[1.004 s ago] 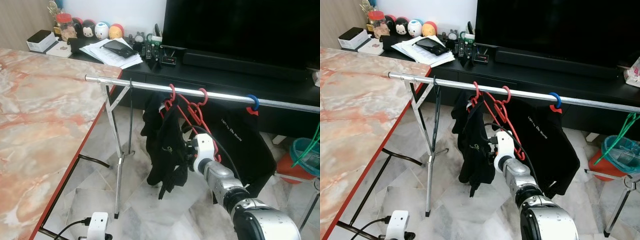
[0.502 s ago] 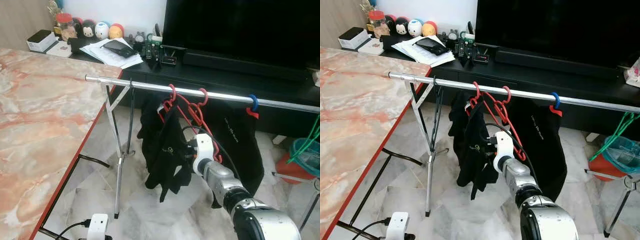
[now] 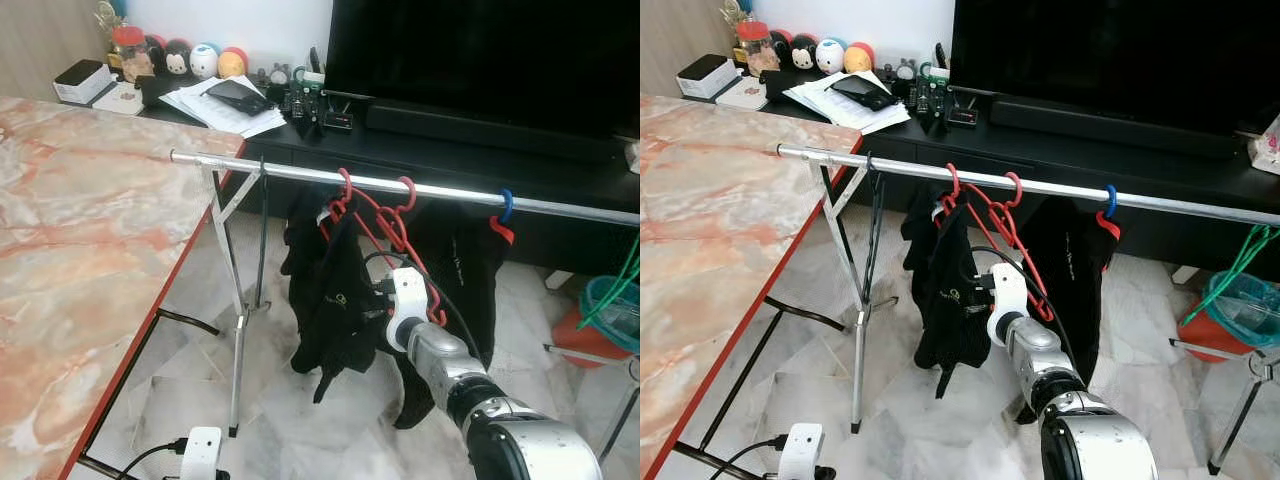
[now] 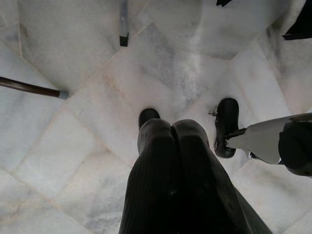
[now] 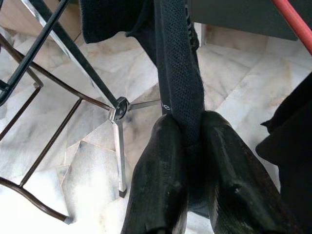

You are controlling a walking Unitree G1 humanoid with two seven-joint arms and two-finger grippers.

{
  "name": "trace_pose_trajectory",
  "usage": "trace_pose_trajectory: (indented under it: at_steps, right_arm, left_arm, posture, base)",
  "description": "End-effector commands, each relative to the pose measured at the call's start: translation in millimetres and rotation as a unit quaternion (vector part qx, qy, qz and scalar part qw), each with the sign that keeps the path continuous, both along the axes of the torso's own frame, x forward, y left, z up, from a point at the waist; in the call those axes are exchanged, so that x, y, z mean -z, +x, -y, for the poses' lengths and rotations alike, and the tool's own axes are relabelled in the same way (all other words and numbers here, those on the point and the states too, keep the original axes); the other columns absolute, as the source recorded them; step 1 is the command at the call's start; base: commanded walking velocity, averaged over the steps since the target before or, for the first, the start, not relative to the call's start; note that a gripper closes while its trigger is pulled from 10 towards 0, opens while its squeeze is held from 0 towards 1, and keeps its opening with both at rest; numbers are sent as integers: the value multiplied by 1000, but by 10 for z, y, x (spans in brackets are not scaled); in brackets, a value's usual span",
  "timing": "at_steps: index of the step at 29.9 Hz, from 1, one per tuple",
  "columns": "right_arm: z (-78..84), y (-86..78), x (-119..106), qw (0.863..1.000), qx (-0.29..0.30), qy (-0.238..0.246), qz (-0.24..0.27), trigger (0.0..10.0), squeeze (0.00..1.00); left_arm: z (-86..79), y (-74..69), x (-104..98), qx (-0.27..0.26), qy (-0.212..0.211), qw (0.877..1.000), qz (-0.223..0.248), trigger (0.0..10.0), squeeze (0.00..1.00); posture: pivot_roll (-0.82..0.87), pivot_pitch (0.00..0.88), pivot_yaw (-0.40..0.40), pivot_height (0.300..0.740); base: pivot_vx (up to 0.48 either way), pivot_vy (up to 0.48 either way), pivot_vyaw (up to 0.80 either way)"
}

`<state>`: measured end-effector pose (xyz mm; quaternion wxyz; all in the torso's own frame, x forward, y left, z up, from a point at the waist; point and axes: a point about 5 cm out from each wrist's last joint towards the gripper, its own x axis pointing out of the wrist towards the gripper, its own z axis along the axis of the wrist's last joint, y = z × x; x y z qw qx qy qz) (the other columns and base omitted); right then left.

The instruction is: Hang hanger

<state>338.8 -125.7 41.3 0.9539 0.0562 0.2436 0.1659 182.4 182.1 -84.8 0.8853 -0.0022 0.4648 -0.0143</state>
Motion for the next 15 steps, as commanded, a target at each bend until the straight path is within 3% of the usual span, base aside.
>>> trace_pose_trajectory:
  at_steps: [1, 15]
  right_arm:
    - [61, -30, 44, 1000, 10, 0, -10, 0, 0]
    - [111, 22, -36, 999, 35, 10, 25, 0, 0]
  left_arm:
    - [0, -41, 21, 4, 1, 1000, -10, 10000, 0]
    - [-104, -56, 14, 4, 9, 1000, -10, 10000, 0]
  posture:
    - [72, 71, -92, 740]
    - [68, 58, -80, 740]
  base:
    - [0, 0, 0]
    - [0, 0, 0]
